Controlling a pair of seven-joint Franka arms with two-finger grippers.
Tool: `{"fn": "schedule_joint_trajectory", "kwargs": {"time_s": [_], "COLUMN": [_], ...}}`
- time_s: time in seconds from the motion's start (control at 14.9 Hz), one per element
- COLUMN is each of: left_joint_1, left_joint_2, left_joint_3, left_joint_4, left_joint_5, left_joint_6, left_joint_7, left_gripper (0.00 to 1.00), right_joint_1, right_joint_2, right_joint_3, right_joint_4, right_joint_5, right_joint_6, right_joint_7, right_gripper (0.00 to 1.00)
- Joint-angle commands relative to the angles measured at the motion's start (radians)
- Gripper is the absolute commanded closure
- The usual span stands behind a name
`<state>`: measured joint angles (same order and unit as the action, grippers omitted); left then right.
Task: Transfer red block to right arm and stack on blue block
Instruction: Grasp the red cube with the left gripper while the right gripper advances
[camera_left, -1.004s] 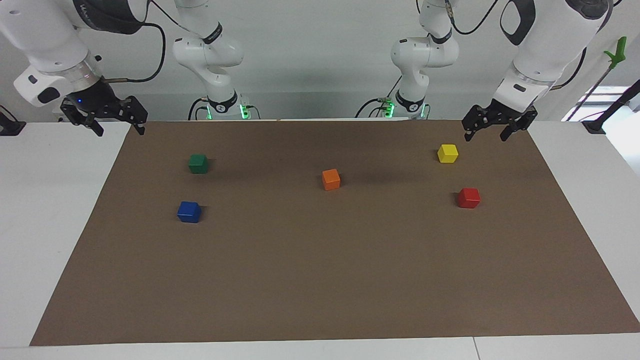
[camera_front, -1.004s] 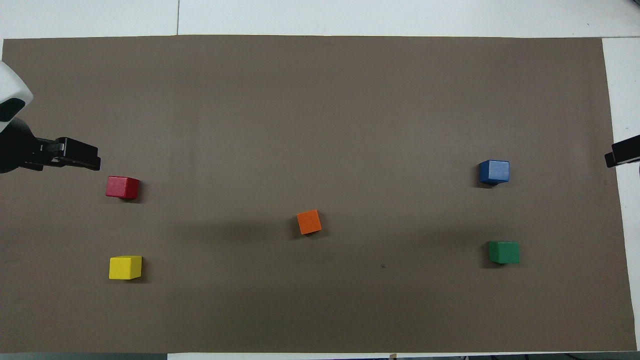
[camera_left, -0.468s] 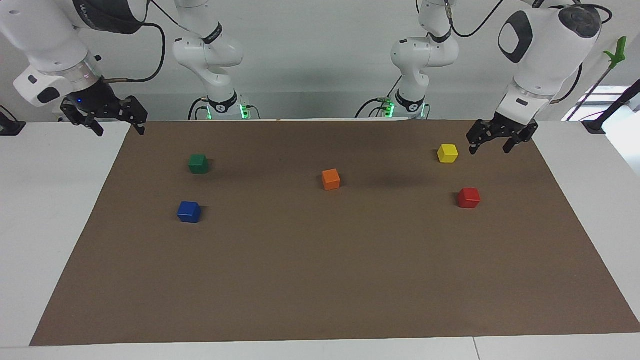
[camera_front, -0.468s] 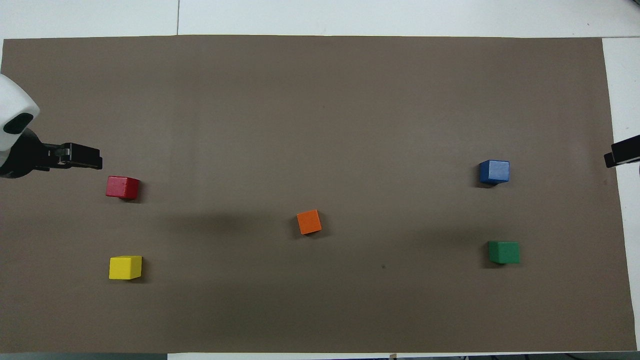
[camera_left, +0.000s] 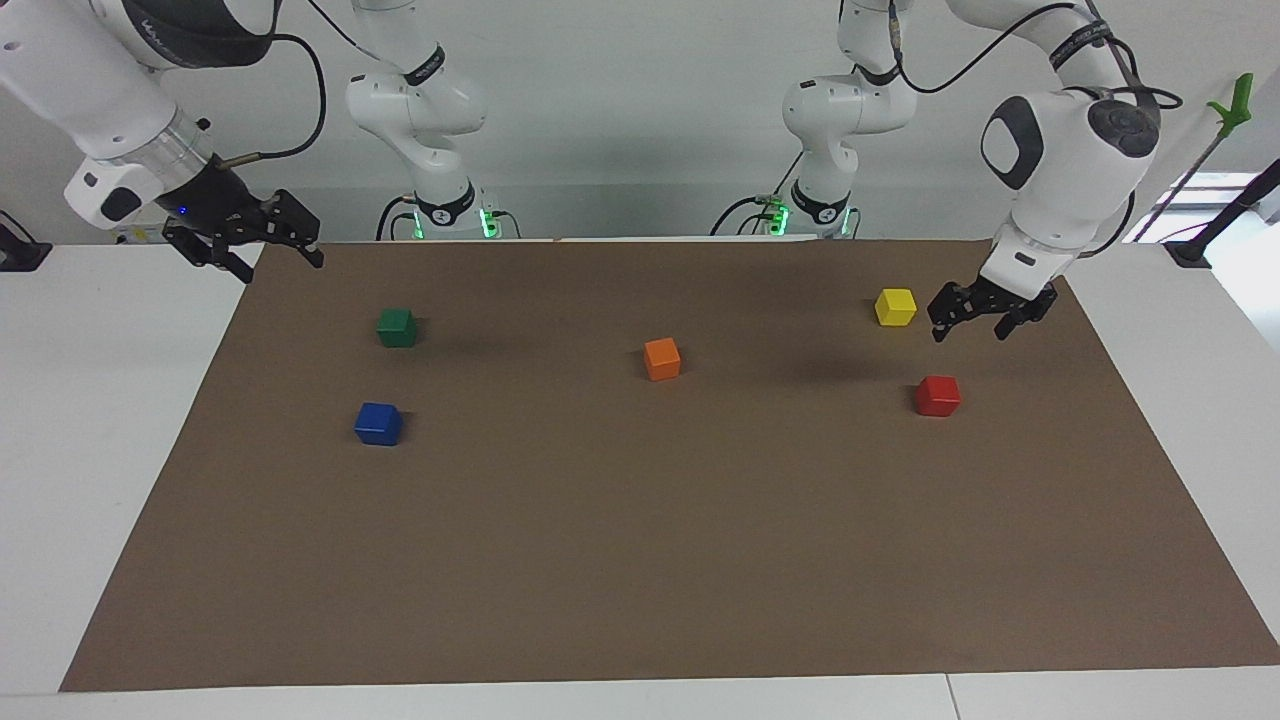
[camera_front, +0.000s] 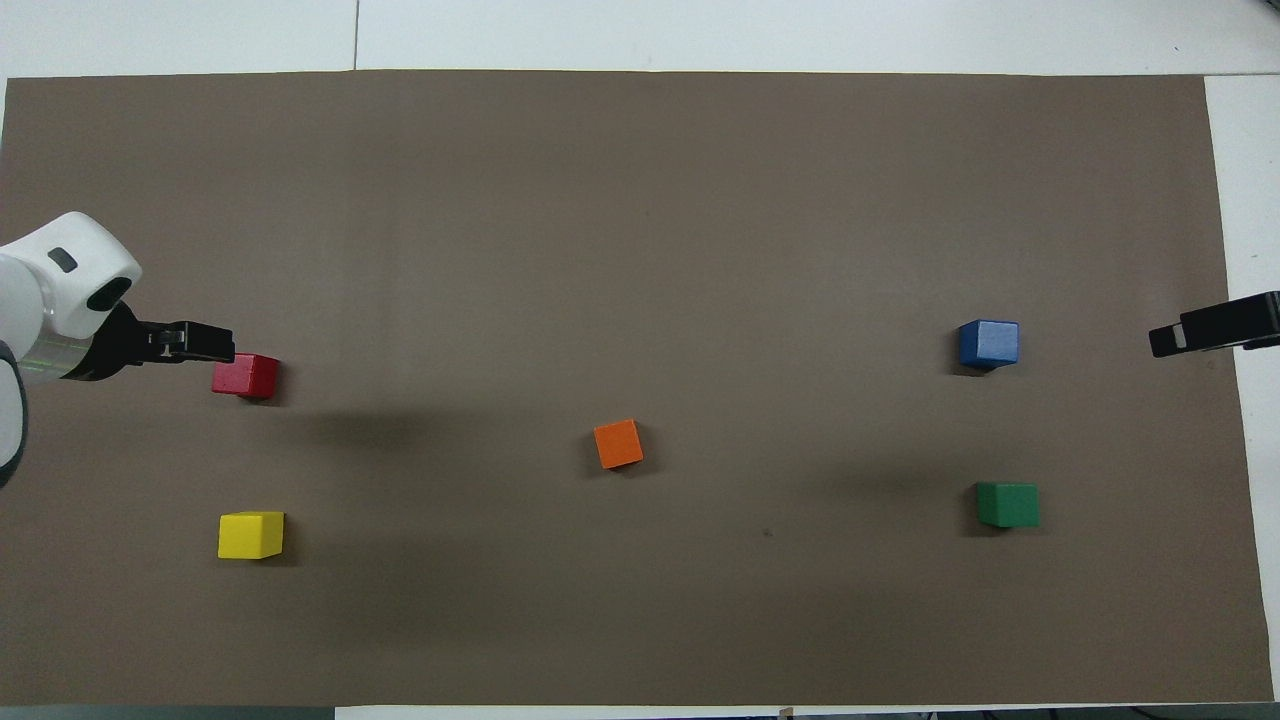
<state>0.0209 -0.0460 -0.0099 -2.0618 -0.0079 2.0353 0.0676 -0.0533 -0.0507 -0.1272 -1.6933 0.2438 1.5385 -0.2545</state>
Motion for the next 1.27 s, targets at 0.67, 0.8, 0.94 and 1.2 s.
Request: {"fn": "schedule_joint_trajectory", "kwargs": {"time_s": [0.67,0.8,0.94,1.2], "left_joint_1": [0.064,0.064,0.062,0.064], "left_joint_2": [0.113,0.115,0.113,0.124], "left_joint_3": [-0.002,-0.002,-0.002,-0.002], "left_joint_4": [-0.127,-0.161,-0.182,-0.190], "left_joint_5": [0.039,0.039,0.039,0.040], "left_joint_6": [0.235,0.269,0.292,0.318], "left_joint_7": [0.115,0.115,0.115,0.116], "left_gripper": [0.00,0.00,0.00,0.00], "right_joint_1": [-0.151,-0.157,-0.158,-0.136], "right_joint_2": [-0.144,-0.120,-0.094,-0.060], "right_joint_3": [0.001,0.001,0.001,0.003], "right_joint_4": [-0.390,-0.443,-0.473,-0.526], "right_joint_5": [0.730,0.848,0.917,1.096], "right_joint_6": [0.104,0.092,0.057,-0.027], "right_joint_7": [-0.273,-0.368,-0.422,-0.425], "right_gripper": [0.00,0.00,0.00,0.00]}}
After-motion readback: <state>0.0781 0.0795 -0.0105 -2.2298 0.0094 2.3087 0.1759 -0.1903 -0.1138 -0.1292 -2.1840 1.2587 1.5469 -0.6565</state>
